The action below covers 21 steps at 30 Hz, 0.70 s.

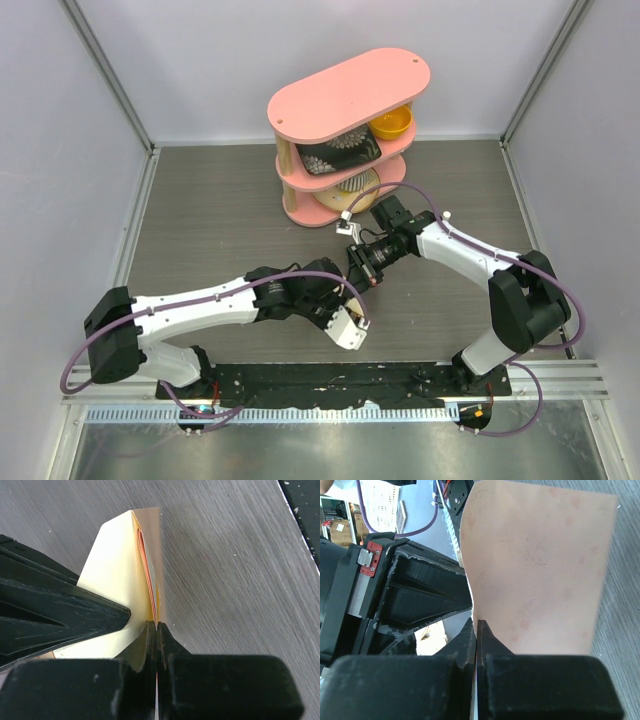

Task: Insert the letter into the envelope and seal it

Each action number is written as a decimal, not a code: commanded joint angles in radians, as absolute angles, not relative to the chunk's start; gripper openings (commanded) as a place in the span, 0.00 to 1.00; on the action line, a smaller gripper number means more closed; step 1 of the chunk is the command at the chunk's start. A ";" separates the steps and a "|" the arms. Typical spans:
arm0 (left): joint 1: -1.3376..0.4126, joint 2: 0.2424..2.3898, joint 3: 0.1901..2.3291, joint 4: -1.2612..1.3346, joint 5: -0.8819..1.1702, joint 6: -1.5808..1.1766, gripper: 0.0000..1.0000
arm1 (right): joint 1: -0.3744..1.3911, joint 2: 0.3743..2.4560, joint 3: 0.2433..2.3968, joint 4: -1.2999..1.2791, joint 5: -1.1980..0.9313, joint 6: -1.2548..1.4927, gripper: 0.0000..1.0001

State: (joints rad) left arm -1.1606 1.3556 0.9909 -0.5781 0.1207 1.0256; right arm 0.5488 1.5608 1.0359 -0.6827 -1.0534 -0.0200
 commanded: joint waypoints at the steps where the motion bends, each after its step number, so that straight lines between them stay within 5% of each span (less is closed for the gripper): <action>1: -1.155 1.367 1.006 -0.529 0.068 1.012 0.00 | 0.555 1.562 1.058 -0.684 -1.097 -0.009 0.01; 7: -1.155 1.335 1.006 -0.557 0.089 1.006 0.04 | 0.557 1.555 1.057 -0.681 -1.100 -0.008 0.01; 11: -1.155 1.278 1.009 -0.607 0.115 0.983 0.37 | 0.554 1.552 1.054 -0.683 -1.094 -0.008 0.01; 17: -1.154 1.055 0.908 -0.583 0.160 0.937 0.66 | 0.543 1.563 1.049 -0.673 -1.101 -0.005 0.01; 21: -1.155 0.942 0.835 -0.535 0.190 0.902 0.70 | 0.537 1.569 1.040 -0.638 -1.069 -0.002 0.01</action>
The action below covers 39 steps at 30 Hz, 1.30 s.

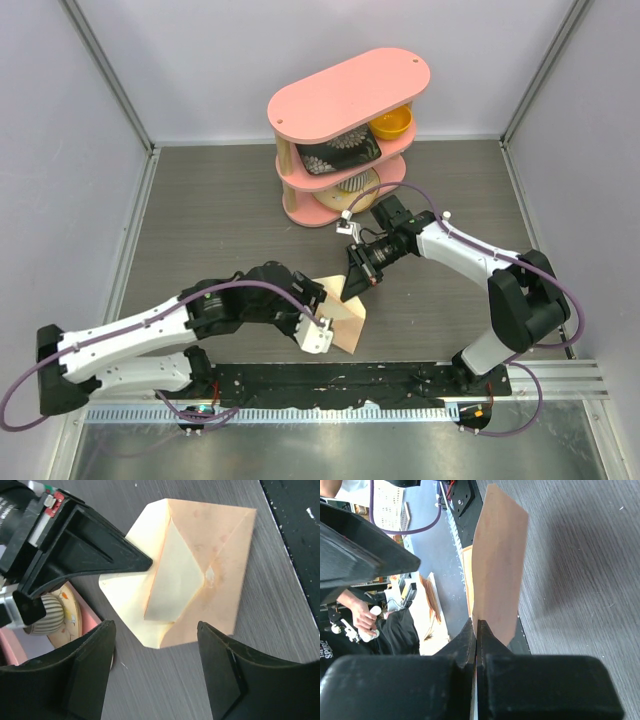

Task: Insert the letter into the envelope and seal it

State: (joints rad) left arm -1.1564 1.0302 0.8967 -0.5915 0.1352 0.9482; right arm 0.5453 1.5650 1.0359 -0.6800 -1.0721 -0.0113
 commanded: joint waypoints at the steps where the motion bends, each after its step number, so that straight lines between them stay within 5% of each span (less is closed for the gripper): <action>1: -1.155 0.928 0.818 -0.505 0.192 0.896 0.71 | 0.537 1.571 1.032 -0.628 -1.062 0.024 0.01; 7: -1.155 0.946 0.775 -0.421 0.216 0.871 0.76 | 0.538 1.562 1.020 -0.580 -1.049 0.060 0.01; 10: -1.155 0.974 0.761 -0.362 0.242 0.877 0.86 | 0.537 1.557 1.014 -0.577 -1.049 0.058 0.01; 39: -1.115 1.149 0.647 -0.282 0.368 0.939 0.87 | 0.537 1.517 0.991 -0.557 -1.103 0.060 0.01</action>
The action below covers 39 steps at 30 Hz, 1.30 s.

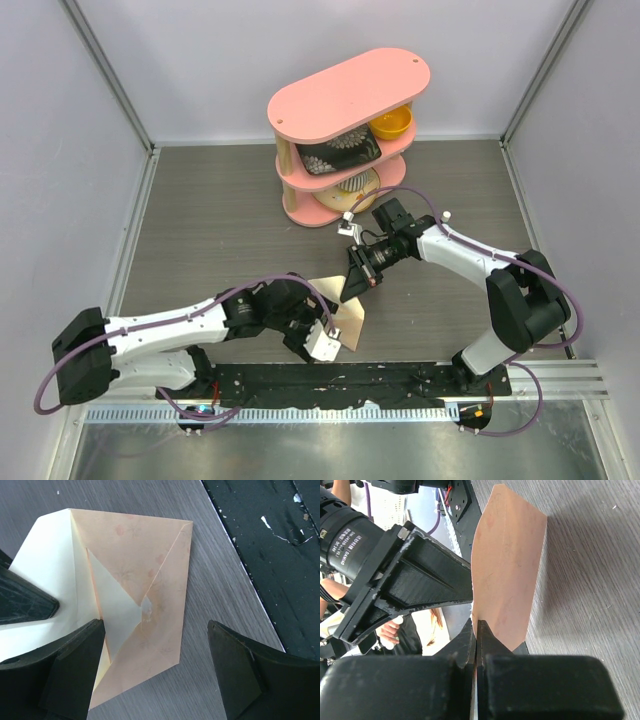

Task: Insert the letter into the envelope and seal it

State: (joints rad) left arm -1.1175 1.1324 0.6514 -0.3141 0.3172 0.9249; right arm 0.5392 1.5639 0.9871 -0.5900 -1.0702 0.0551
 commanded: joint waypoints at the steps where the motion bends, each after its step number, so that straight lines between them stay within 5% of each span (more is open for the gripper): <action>1: -1.115 1.155 0.647 -0.285 0.380 0.946 0.87 | 0.537 1.517 0.991 -0.558 -1.103 0.058 0.01; 39: -1.120 1.301 0.790 -0.371 0.437 0.942 0.87 | 0.535 1.529 1.012 -0.581 -1.083 0.025 0.01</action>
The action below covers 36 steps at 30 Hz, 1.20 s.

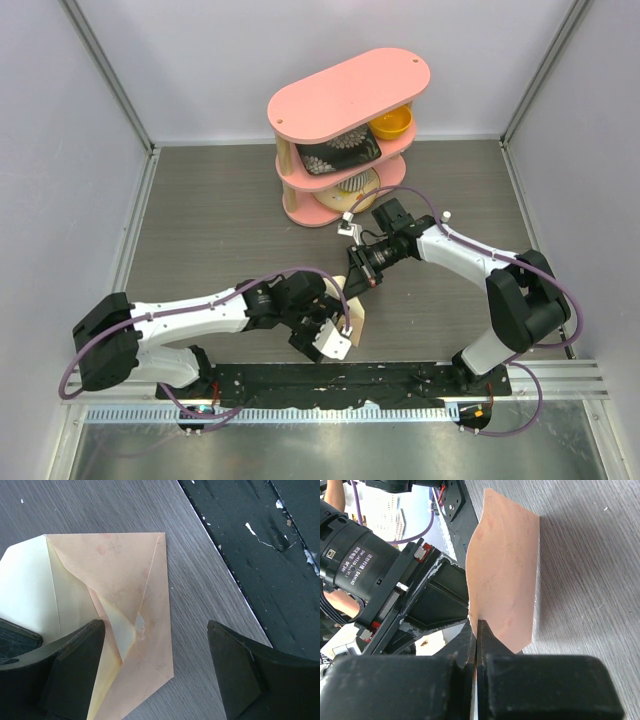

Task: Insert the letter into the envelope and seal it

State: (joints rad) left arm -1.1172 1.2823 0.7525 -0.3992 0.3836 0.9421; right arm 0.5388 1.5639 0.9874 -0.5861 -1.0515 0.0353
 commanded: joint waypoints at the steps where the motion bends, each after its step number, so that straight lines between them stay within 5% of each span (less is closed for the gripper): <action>1: -1.120 1.302 0.787 -0.385 0.439 0.951 0.86 | 0.535 1.529 1.012 -0.581 -1.081 0.025 0.01; 21: -1.082 1.298 0.821 -0.403 0.420 0.885 0.46 | 0.537 1.511 0.997 -0.594 -1.085 0.006 0.01; 36: -1.055 1.361 0.873 -0.394 0.394 0.903 0.05 | 0.545 1.513 0.986 -0.598 -1.085 0.005 0.01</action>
State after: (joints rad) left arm -1.0580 1.3464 0.8253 -0.4118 0.3946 0.8944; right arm 0.5411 1.5509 0.9871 -0.6003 -1.0618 0.0200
